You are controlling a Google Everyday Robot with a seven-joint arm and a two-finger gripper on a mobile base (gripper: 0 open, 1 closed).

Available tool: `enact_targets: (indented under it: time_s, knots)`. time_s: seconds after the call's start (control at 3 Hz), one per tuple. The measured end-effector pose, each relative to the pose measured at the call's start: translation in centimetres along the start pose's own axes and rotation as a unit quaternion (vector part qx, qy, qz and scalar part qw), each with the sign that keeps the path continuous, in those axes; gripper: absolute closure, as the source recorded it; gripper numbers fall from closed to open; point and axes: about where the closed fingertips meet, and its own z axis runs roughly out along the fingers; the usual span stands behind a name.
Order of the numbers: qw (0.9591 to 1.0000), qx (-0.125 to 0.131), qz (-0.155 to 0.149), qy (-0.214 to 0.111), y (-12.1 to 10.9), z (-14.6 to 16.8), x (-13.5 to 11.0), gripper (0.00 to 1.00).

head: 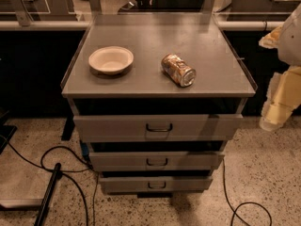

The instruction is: Open top drawer

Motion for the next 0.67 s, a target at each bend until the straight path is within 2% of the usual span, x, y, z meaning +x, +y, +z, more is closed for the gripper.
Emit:
enact_targets:
  time_s: [0.33, 0.67]
  knots:
    - [1.0, -0.001, 0.003, -0.004, 0.4, 0.3, 0.0, 0.0]
    - [0.9994, -0.004, 0.021, -0.025, 2.6, 2.2, -0.6, 0.0]
